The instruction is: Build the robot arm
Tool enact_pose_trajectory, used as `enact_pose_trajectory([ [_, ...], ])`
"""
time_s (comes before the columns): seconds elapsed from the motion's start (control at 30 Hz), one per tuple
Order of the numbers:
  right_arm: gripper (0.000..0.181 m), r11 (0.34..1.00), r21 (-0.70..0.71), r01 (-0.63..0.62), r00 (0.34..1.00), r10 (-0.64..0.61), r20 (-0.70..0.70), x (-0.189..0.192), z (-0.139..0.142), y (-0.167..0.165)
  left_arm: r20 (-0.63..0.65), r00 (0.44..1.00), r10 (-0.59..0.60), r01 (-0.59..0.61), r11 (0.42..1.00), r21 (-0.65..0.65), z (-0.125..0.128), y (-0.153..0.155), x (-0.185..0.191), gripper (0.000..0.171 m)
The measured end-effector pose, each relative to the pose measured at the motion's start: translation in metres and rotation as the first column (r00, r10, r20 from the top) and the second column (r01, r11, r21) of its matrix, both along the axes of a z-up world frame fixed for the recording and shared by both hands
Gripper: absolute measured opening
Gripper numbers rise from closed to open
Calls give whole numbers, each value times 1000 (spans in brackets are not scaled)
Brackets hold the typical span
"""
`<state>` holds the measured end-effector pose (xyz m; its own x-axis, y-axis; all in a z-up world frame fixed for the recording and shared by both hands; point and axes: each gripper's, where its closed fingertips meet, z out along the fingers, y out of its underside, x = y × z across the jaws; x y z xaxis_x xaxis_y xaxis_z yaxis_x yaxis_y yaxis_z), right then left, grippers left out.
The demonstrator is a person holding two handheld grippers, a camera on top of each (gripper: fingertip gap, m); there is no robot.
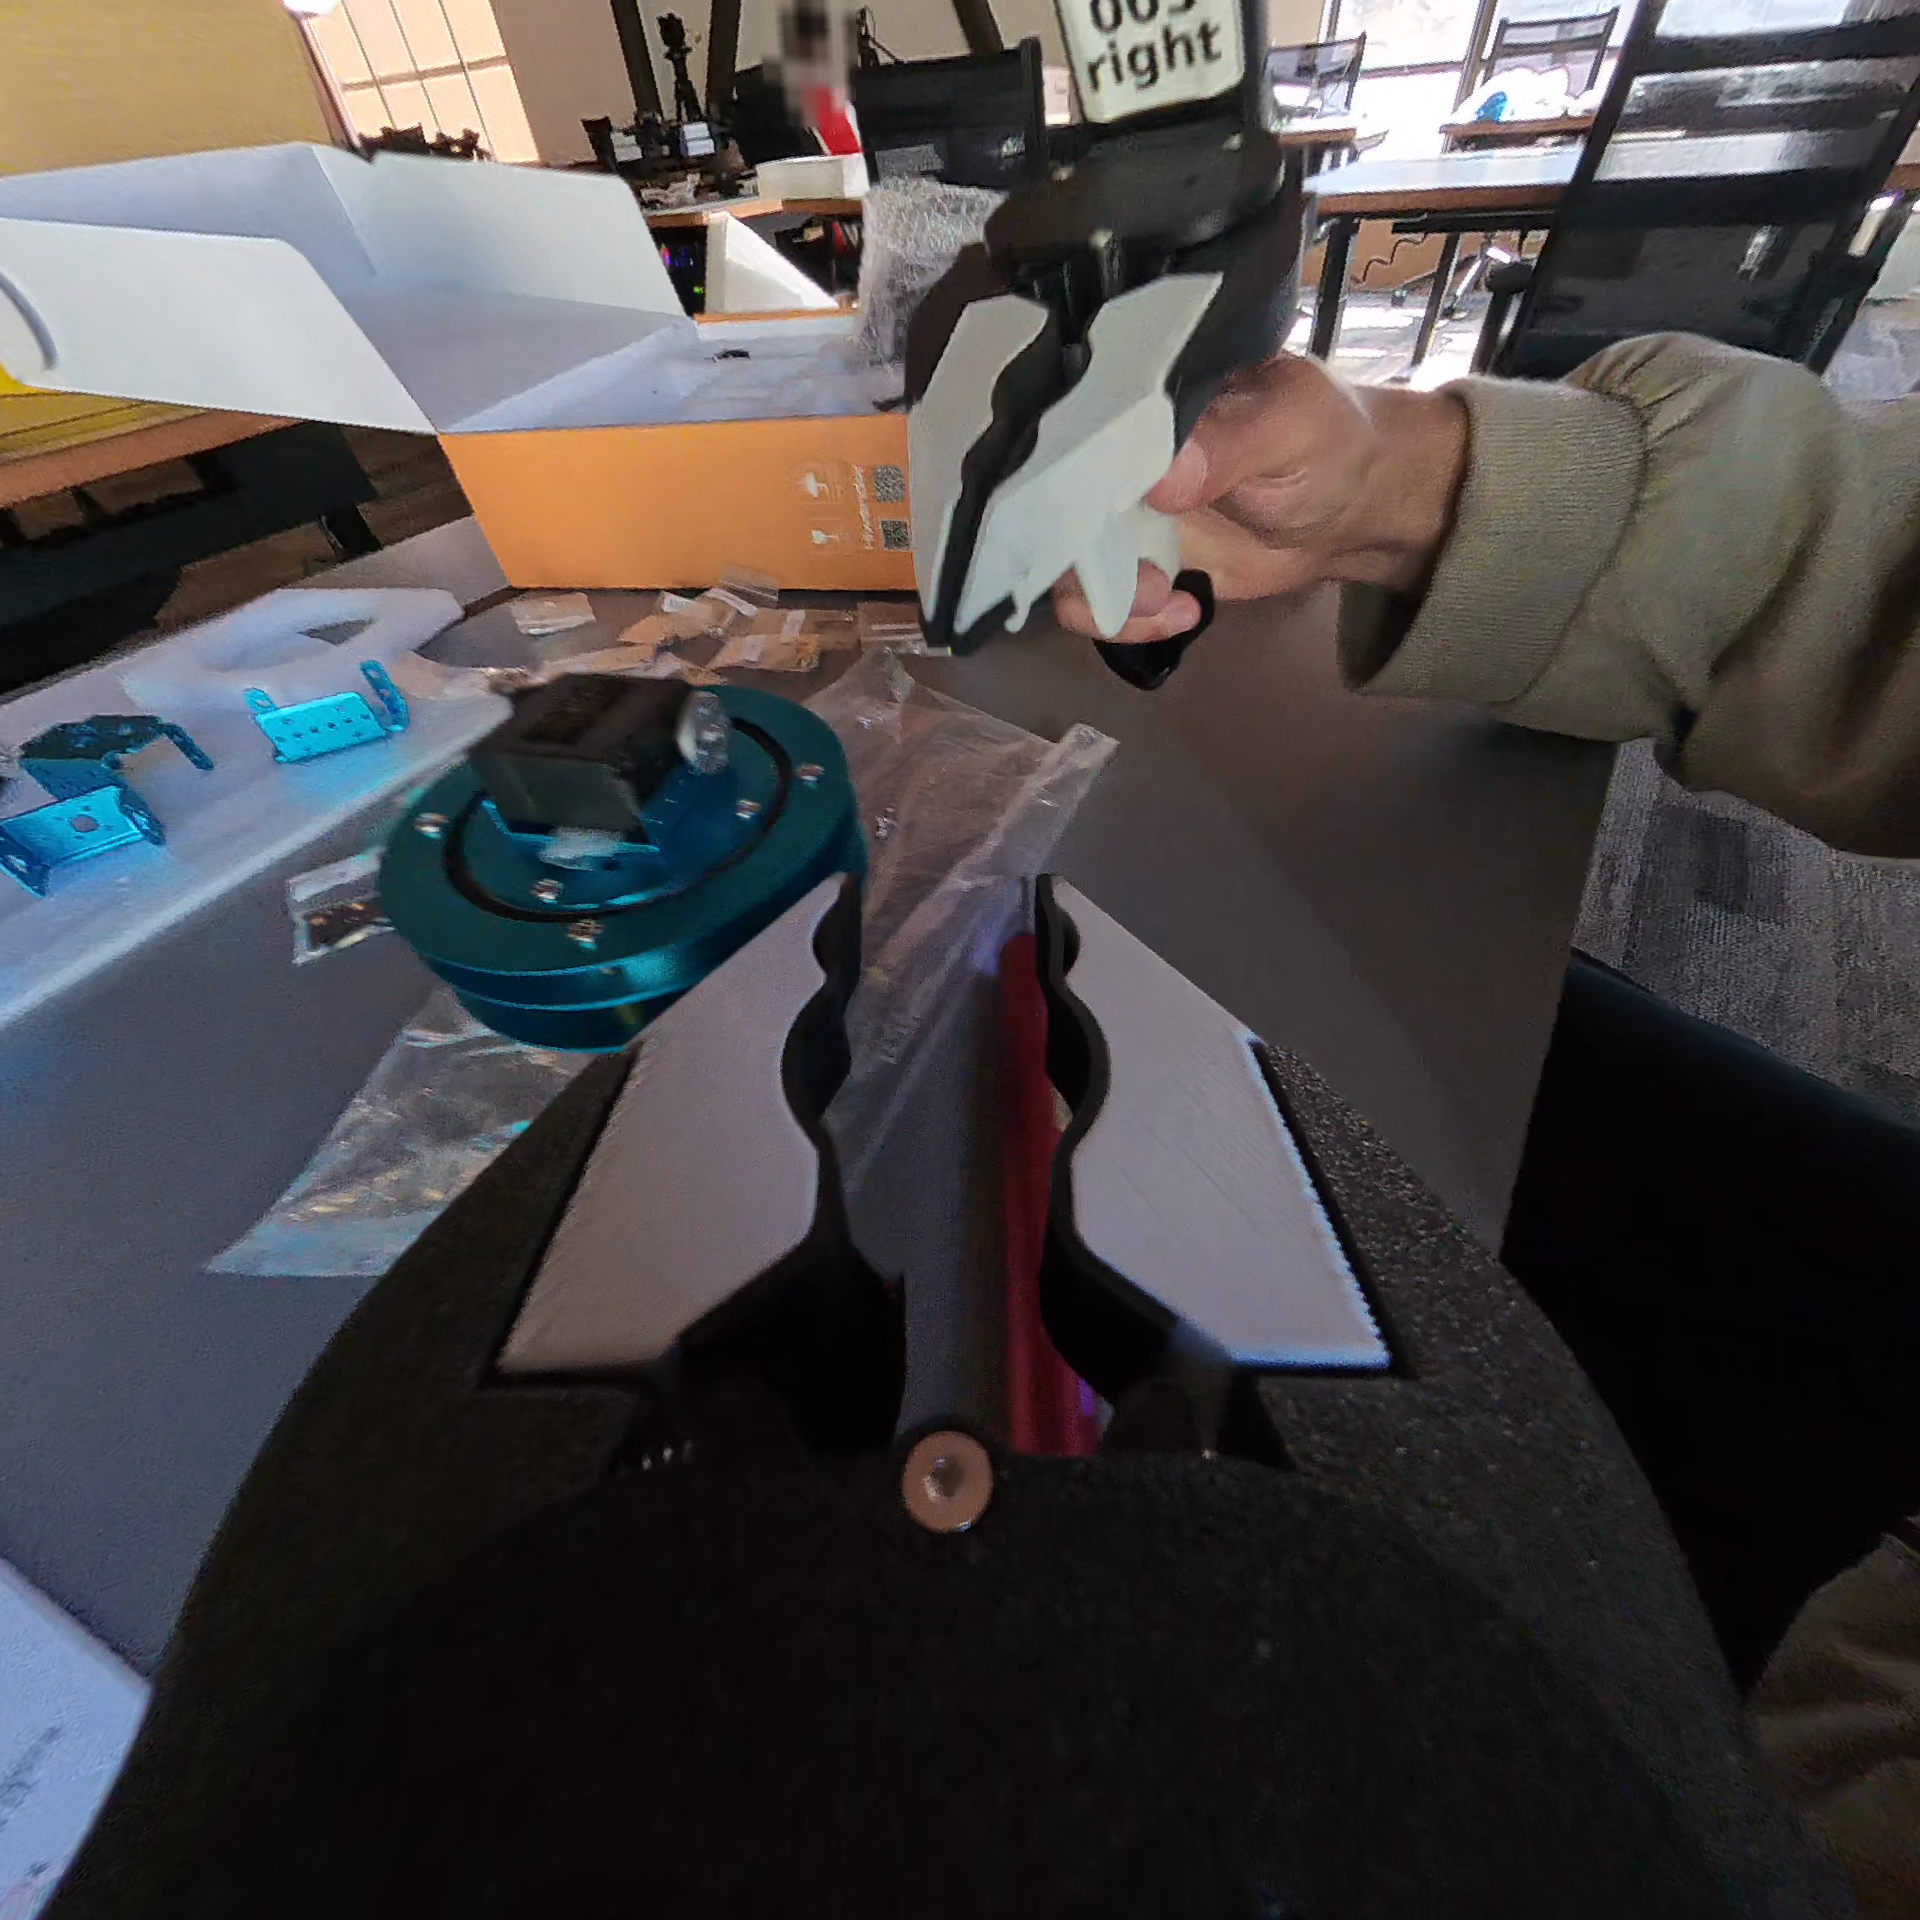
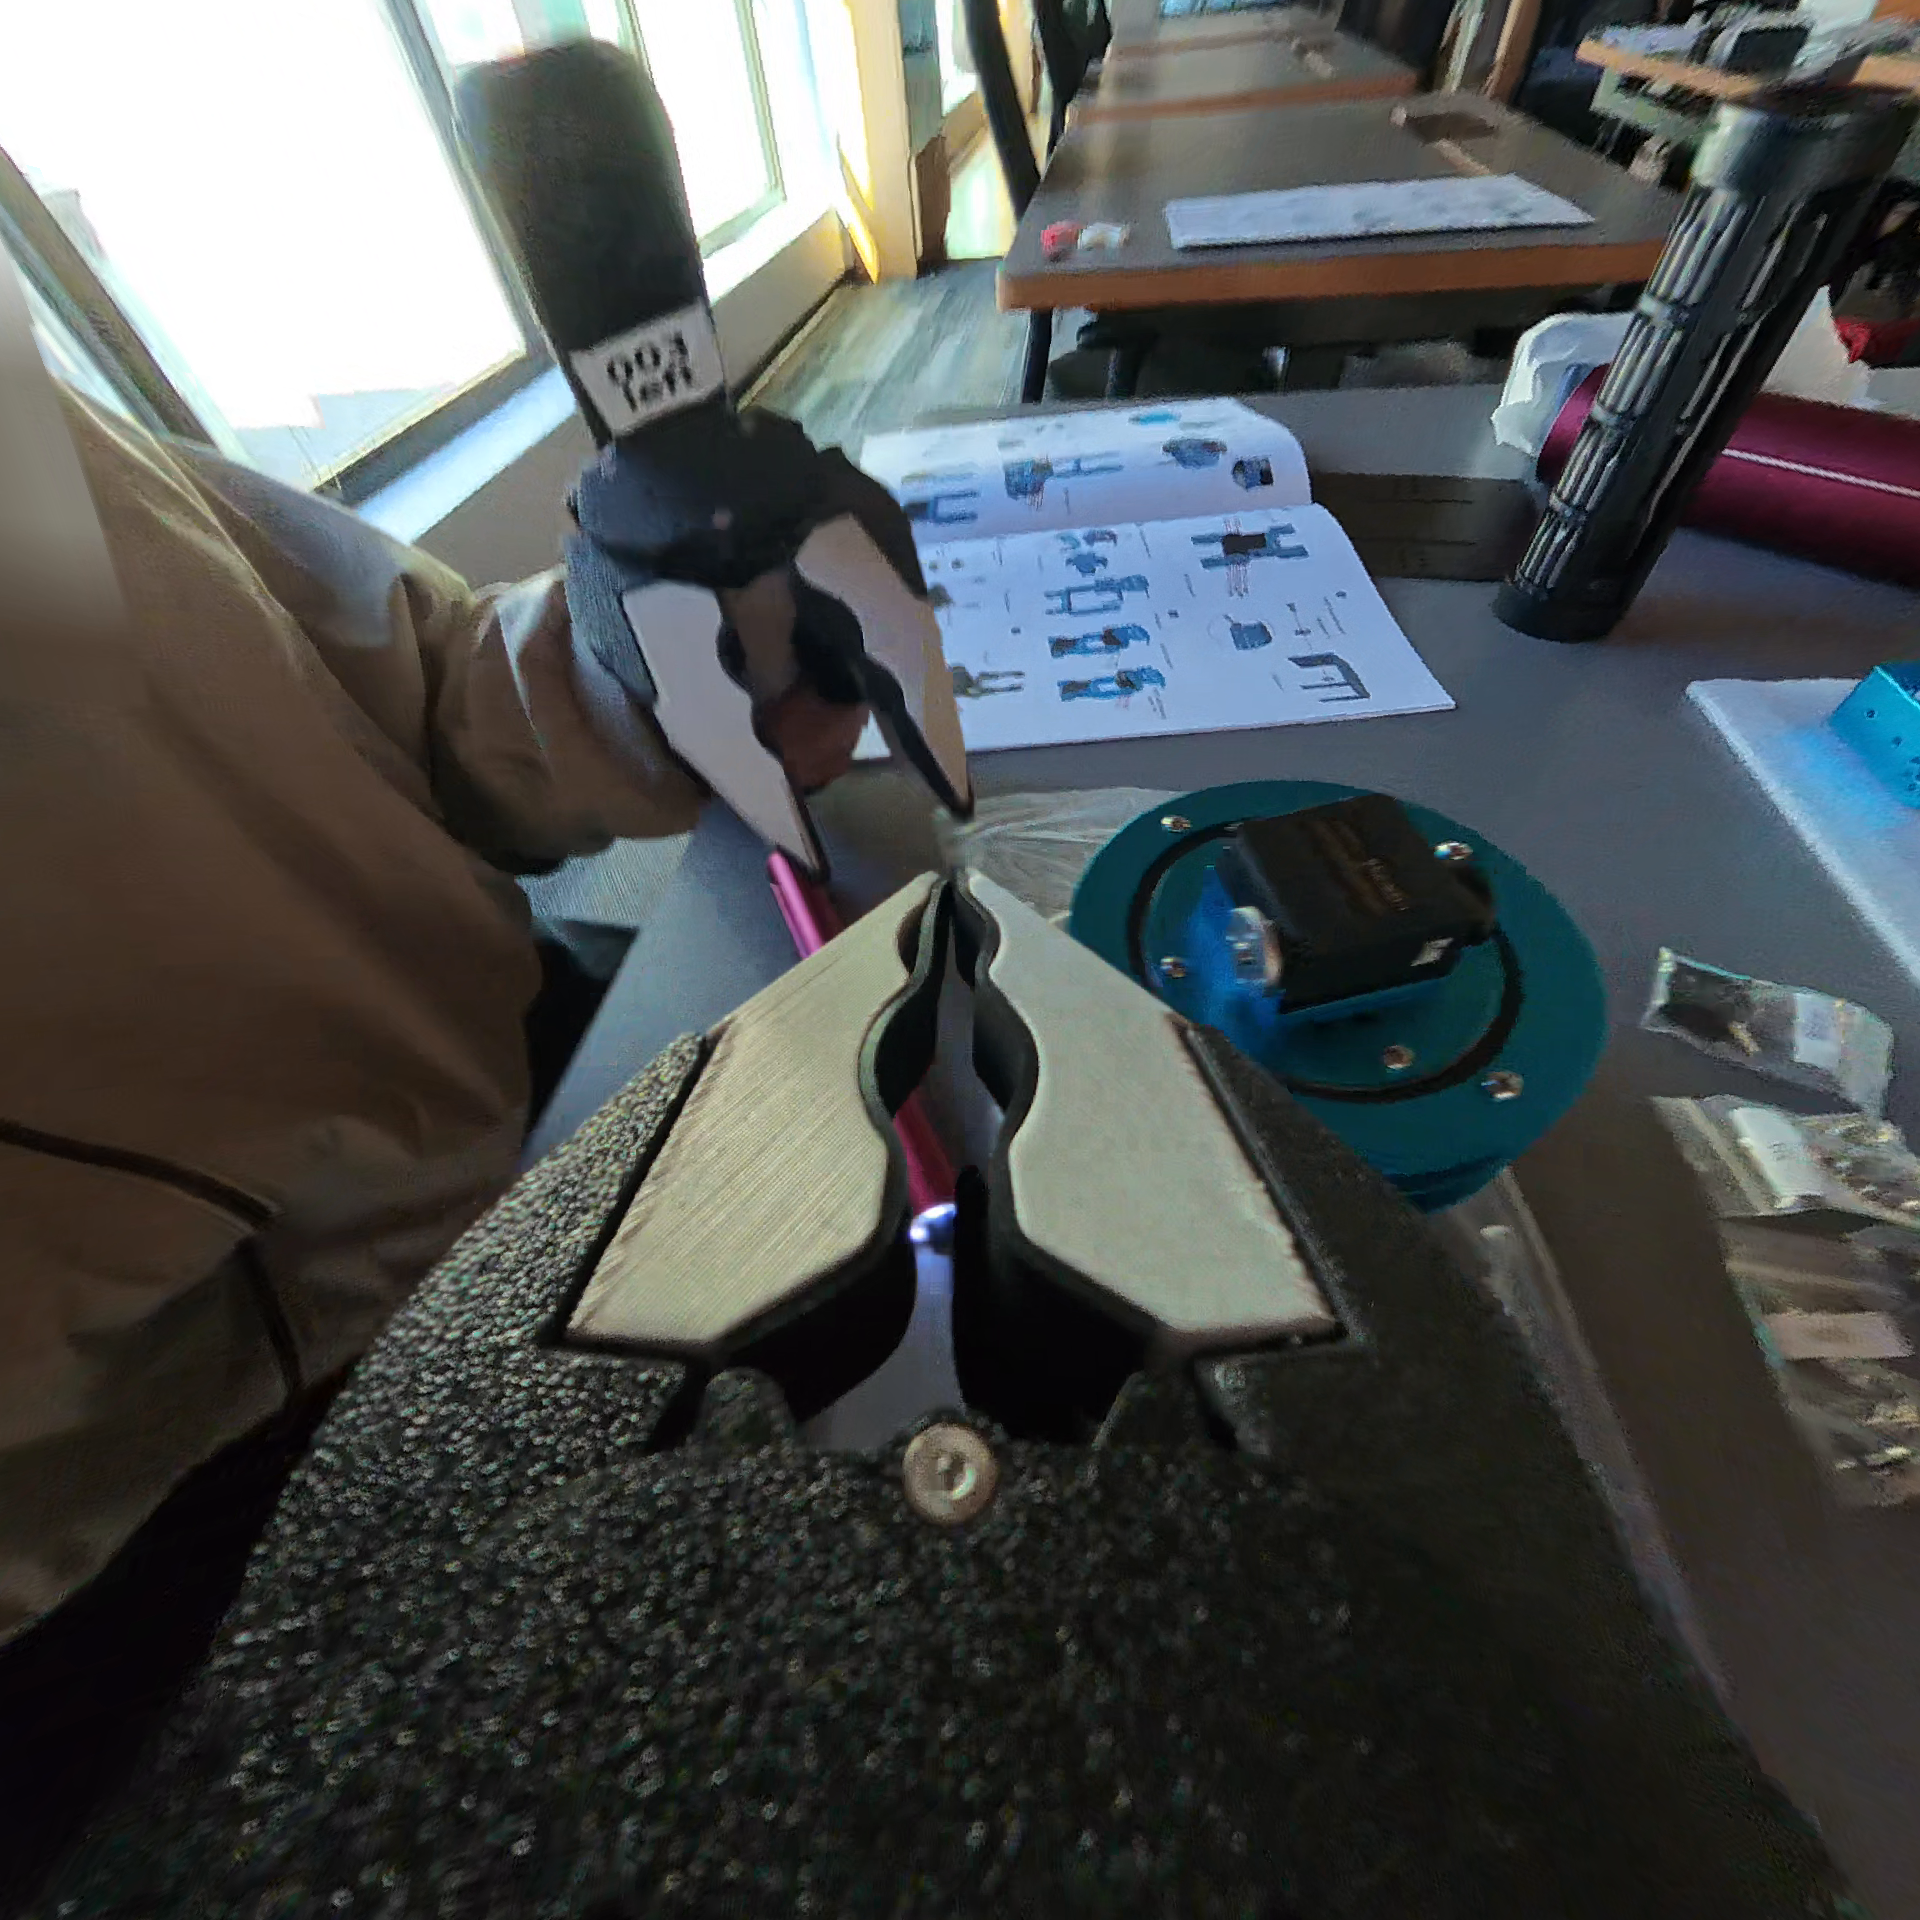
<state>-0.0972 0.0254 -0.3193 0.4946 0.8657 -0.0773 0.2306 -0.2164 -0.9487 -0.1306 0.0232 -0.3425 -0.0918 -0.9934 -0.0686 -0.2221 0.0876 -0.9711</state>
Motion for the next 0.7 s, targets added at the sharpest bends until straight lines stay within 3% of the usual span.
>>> enact_pose_trajectory([
  [0.23,0,997,58,-51,985,41,167,9,-14,43,-150,982,-119,129,990,59,11,65,12,69],
  [0.33,0,999,52,-9,996,4,91,14,-12,34,-126,982,-142,147,989,27,16,70,7,60],
  [0.47,0,1000,-2,-28,991,28,134,16,-15,0,-60,995,-83,84,996,19,13,60,-20,57],
  [0.53,12,998,-49,-47,985,55,165,9,-24,-11,-52,998,-25,24,1000,-20,5,56,-34,42],
  [0.6,20,995,-93,-36,963,60,262,1,-46,-12,-105,994,-35,24,995,-100,-12,44,-41,35],
  [0.7,15,995,-94,-28,925,61,376,-12,-71,-10,-255,965,-59,31,993,-112,-45,20,-44,34],
])
